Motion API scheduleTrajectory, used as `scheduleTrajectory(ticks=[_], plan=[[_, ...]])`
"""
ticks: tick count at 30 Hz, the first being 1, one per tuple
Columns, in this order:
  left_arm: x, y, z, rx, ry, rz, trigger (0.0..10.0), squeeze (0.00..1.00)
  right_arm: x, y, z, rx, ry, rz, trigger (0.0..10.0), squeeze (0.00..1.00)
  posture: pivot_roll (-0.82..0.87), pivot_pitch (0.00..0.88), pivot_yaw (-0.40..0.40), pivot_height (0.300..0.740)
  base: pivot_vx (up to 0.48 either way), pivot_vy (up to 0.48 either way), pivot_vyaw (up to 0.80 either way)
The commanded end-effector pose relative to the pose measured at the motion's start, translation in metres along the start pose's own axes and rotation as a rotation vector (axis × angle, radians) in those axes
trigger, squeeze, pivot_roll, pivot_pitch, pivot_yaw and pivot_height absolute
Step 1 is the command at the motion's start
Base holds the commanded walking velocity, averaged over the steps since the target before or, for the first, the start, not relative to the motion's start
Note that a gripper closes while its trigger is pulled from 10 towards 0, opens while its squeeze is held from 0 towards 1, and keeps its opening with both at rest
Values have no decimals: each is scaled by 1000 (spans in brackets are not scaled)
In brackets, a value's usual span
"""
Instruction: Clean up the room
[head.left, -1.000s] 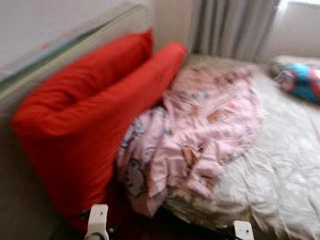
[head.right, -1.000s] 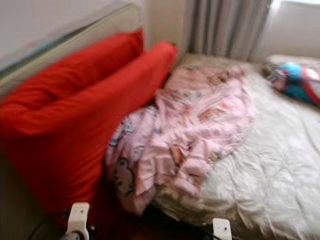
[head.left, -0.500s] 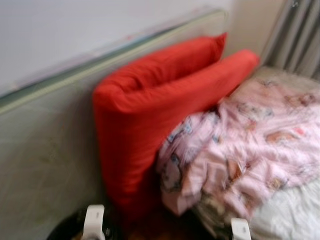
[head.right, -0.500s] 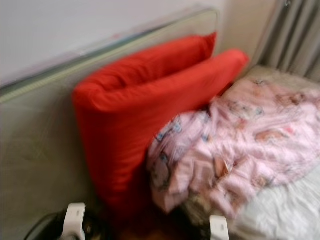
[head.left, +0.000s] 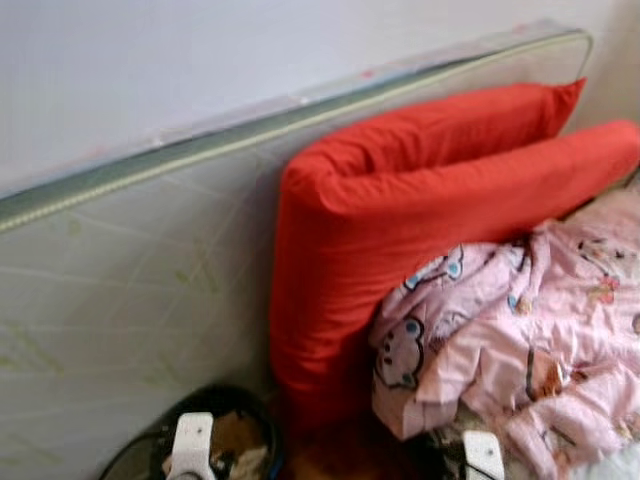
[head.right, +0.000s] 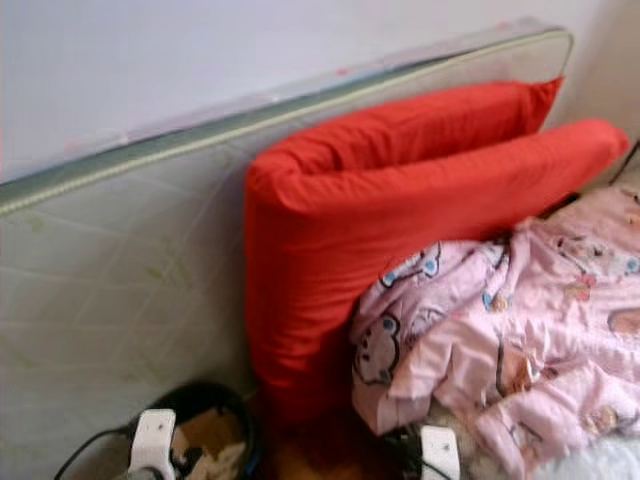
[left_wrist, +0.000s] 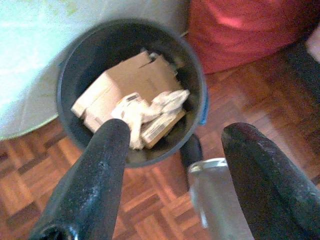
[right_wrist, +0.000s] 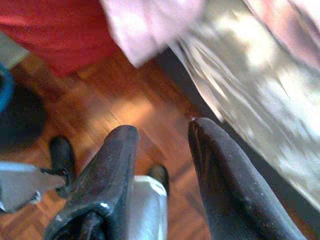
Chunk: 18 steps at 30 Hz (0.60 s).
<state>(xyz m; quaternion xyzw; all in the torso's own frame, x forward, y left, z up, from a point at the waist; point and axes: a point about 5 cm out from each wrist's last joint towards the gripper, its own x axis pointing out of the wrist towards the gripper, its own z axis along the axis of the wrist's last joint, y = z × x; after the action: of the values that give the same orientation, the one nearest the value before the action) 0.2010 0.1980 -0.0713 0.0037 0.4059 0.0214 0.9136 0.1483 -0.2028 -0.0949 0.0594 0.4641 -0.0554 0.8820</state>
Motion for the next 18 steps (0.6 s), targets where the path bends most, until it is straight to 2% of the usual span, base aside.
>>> scheduleTrajectory(ticks=[1, 14, 18], plan=[[0, 2, 1, 27, 0, -4, 10000, 0, 1, 2, 1, 17, -1, -1, 10000, 0, -27, 0, -7, 738, 0, 0, -706], [0, 4, 0, 41, 1, -7, 10000, 0, 1, 3, 1, 20, 0, -1, 10000, 0, -26, 1, -10, 738, 0, 0, -703], [-2, 4, -5, 50, 15, -7, 10000, 0, 1, 2, 1, 18, 0, -1, 10000, 0, -26, 1, -10, 738, 0, -324, -702]])
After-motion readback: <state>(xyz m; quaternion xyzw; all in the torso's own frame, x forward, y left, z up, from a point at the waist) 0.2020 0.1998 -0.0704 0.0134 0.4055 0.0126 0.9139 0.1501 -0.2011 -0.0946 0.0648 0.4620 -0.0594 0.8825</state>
